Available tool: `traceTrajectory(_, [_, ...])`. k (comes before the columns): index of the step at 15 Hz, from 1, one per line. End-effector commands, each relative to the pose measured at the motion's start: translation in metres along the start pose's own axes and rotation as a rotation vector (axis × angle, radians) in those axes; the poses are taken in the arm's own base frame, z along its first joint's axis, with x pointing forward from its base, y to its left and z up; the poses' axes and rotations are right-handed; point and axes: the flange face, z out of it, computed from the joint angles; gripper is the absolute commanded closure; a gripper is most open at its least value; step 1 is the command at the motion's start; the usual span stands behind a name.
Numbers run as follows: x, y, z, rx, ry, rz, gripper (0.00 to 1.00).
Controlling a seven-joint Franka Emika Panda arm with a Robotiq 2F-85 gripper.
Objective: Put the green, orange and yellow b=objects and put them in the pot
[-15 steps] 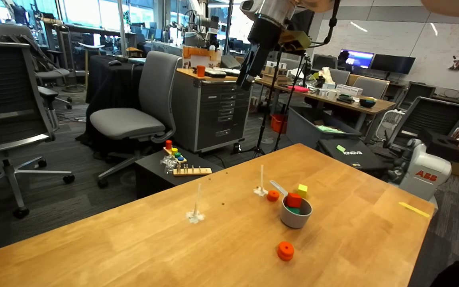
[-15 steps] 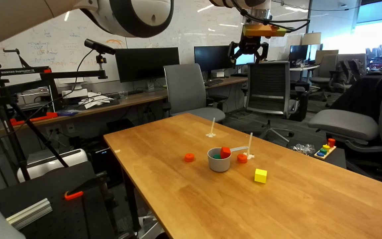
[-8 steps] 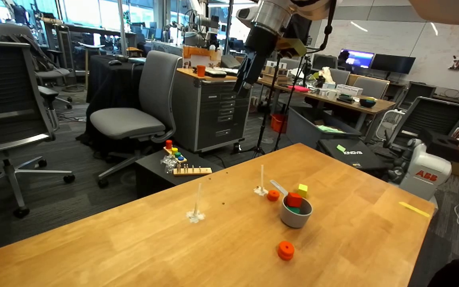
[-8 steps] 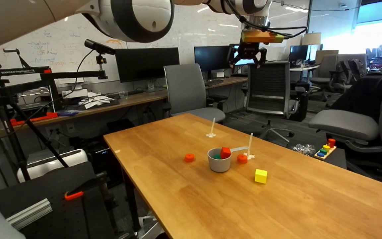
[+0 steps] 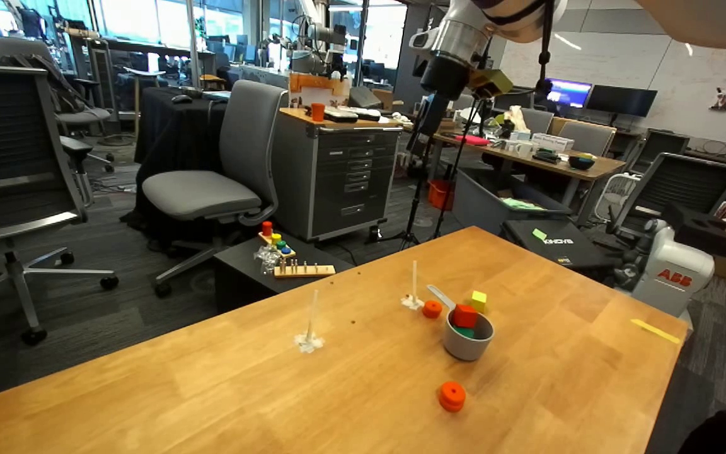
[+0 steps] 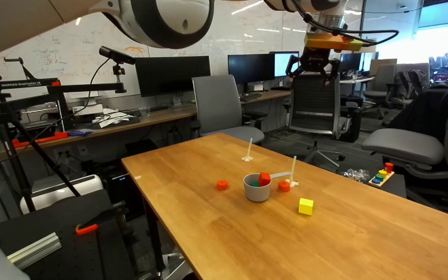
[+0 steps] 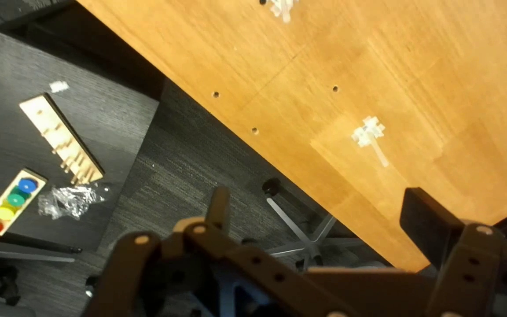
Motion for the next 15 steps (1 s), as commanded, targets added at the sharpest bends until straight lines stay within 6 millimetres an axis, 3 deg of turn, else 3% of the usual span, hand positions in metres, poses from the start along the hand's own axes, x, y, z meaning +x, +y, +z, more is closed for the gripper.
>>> traceTrajectory(1, [-0.041, 0.028, 0.004, 0.052, -0.031, 0.102, 0.0])
traceTrajectory(4, [-0.079, 0.053, 0.032, 0.091, -0.091, 0.151, 0.0])
traceTrajectory(8, [-0.109, 0.067, 0.08, 0.146, -0.144, 0.179, 0.0])
traceTrajectory(12, [-0.113, 0.06, 0.121, 0.197, -0.189, 0.171, 0.0])
traceTrajectory(15, [-0.115, 0.055, 0.138, 0.218, -0.221, 0.168, 0.0])
